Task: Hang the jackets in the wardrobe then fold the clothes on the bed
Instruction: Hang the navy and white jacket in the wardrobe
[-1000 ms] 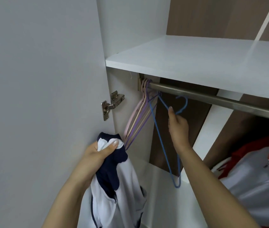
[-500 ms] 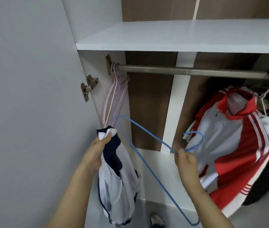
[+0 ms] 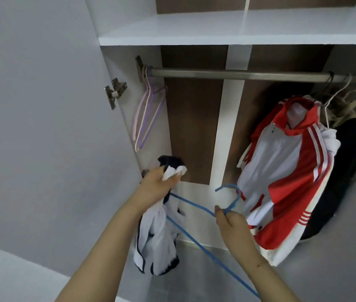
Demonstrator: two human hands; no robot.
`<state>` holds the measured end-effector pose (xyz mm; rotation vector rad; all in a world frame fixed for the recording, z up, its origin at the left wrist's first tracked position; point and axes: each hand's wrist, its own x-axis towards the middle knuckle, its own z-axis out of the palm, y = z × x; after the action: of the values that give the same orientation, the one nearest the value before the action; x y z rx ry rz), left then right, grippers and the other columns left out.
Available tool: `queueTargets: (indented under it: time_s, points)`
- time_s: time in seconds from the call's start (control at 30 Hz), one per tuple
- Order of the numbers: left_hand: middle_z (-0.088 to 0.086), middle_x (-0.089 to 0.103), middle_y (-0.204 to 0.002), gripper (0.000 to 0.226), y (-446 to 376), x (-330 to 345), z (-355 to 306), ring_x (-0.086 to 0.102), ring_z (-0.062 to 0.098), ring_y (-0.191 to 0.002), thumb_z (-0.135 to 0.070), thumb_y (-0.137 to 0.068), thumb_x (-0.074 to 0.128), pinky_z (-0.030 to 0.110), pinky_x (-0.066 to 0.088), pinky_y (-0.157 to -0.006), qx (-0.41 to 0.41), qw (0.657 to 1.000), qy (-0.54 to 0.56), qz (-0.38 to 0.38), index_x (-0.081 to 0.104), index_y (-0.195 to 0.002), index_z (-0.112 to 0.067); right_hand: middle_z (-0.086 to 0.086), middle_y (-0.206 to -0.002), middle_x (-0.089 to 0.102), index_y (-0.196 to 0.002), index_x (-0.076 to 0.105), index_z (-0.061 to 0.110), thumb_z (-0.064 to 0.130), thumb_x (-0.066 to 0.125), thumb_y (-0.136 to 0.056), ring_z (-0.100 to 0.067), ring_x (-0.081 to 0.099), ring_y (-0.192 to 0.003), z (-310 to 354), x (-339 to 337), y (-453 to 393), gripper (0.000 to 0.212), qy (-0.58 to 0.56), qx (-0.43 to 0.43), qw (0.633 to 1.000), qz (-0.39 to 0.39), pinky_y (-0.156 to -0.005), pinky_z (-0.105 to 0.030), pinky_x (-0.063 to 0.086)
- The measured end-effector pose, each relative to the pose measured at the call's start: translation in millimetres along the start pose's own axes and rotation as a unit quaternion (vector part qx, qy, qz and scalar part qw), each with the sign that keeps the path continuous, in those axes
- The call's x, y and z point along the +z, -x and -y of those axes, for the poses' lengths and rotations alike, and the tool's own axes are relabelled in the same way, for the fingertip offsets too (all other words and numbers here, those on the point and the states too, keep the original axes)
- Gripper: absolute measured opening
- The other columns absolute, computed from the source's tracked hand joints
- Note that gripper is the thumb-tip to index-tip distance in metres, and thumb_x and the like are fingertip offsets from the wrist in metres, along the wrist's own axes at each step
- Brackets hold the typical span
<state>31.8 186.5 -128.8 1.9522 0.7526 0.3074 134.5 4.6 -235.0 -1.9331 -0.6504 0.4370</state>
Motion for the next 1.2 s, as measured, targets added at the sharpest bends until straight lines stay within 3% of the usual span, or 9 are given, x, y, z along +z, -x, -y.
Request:
queueTargets:
  time_s: [0.2, 0.3, 0.37, 0.53, 0.67, 0.77, 0.9, 1.03, 1.2]
  points:
    - [-0.003, 0.048, -0.070, 0.034, 34.1, 39.9, -23.4, 0.045, 0.009, -0.064, -0.033, -0.097, 0.056, 0.014, 0.034, -0.056, 0.027, 0.996, -0.081, -0.007, 0.049, -0.073, -0.011, 0.010, -0.036, 0.040, -0.046, 0.031, 0.019, 0.024, 0.051, -0.101, -0.008, 0.038, -0.037, 10.8, -16.5, 15.3, 0.058, 0.013, -0.067, 0.997, 0.025, -0.043, -0.018, 0.029]
    - [-0.012, 0.052, -0.107, 0.028, 43.4, 49.1, -17.6, 0.045, 0.015, -0.107, -0.041, -0.097, 0.054, 0.022, 0.033, -0.097, 0.058, 0.959, -0.274, -0.036, 0.063, -0.089, -0.016, 0.008, -0.039, 0.030, -0.050, 0.030, 0.017, 0.024, 0.051, -0.101, -0.006, 0.028, -0.039, 11.0, -46.7, 21.0, 0.055, -0.092, -0.049, 0.994, -0.026, -0.042, -0.020, 0.024]
    - [-0.018, 0.049, -0.126, 0.031, 50.6, 65.3, -14.5, 0.035, 0.011, -0.128, -0.044, -0.098, 0.051, 0.042, 0.009, -0.118, 0.083, 0.940, -0.330, -0.021, 0.066, -0.111, -0.021, 0.008, -0.041, 0.028, -0.051, 0.031, 0.016, 0.027, 0.051, -0.100, -0.006, 0.027, -0.040, 13.0, -60.1, 24.8, 0.054, -0.110, -0.043, 0.993, -0.014, -0.044, -0.024, 0.025]
    - [-0.016, 0.046, -0.081, 0.015, 68.8, 101.2, -26.2, 0.060, 0.019, -0.084, -0.032, -0.093, 0.064, 0.029, 0.036, -0.077, 0.261, 0.905, -0.336, -0.028, 0.065, -0.102, -0.020, 0.007, -0.039, 0.030, -0.046, 0.032, 0.021, 0.027, 0.054, -0.099, -0.011, 0.030, -0.041, 22.7, -77.1, 40.7, 0.058, -0.054, -0.114, 0.992, -0.003, -0.047, -0.038, 0.032]
    - [-0.020, 0.047, -0.076, 0.013, 79.0, 103.8, -24.7, 0.052, -0.003, -0.073, -0.036, -0.097, 0.057, 0.014, 0.033, -0.061, 0.203, 0.938, -0.274, -0.057, 0.047, -0.090, -0.037, 0.005, -0.048, 0.041, -0.054, 0.042, 0.018, 0.034, 0.062, -0.094, -0.015, 0.039, -0.048, 41.0, -109.1, 36.8, 0.048, 0.072, -0.247, 0.966, -0.013, -0.051, -0.035, 0.038]
    - [-0.024, 0.061, -0.087, 0.007, 84.0, 96.4, -26.4, 0.057, -0.007, -0.082, -0.034, -0.097, 0.057, 0.009, 0.039, -0.071, 0.118, 0.977, -0.133, -0.120, 0.056, -0.092, -0.038, 0.003, -0.090, 0.067, -0.091, 0.070, 0.014, 0.019, 0.061, -0.094, -0.015, 0.058, -0.089, 49.1, -131.2, 37.1, 0.010, 0.094, -0.315, 0.944, -0.030, -0.083, -0.036, 0.049]
    - [-0.011, 0.069, -0.086, 0.010, 89.2, 75.3, -36.3, 0.063, -0.003, -0.077, -0.023, -0.098, 0.058, 0.013, 0.045, -0.076, 0.085, 0.979, 0.028, -0.183, 0.065, -0.090, -0.021, 0.000, -0.128, 0.059, -0.115, 0.066, 0.009, 0.003, 0.053, -0.091, -0.011, 0.049, -0.124, 19.7, -144.7, 68.0, 0.028, 0.030, -0.378, 0.916, -0.130, -0.111, -0.025, 0.035]
    - [-0.013, 0.073, -0.081, 0.019, 101.2, 56.6, -62.2, 0.068, 0.003, -0.078, -0.030, -0.099, 0.056, 0.014, 0.051, -0.069, 0.089, 0.966, 0.124, -0.207, 0.068, -0.087, -0.022, 0.006, -0.122, 0.058, -0.112, 0.066, 0.016, 0.005, 0.058, -0.092, -0.009, 0.053, -0.117, -37.4, -126.9, 92.0, 0.024, -0.003, -0.240, 0.970, -0.028, -0.100, -0.034, 0.047]
    - [-0.004, 0.076, -0.088, 0.025, 124.2, 36.1, -92.6, 0.072, 0.012, -0.085, -0.037, -0.098, 0.055, 0.020, 0.055, -0.067, 0.106, 0.959, 0.191, -0.181, 0.075, -0.084, -0.032, 0.023, -0.146, 0.029, -0.149, 0.031, 0.033, 0.036, 0.065, -0.092, 0.003, 0.029, -0.132, -57.0, -90.1, 67.3, 0.067, 0.008, -0.101, 0.981, 0.168, -0.116, -0.024, 0.027]
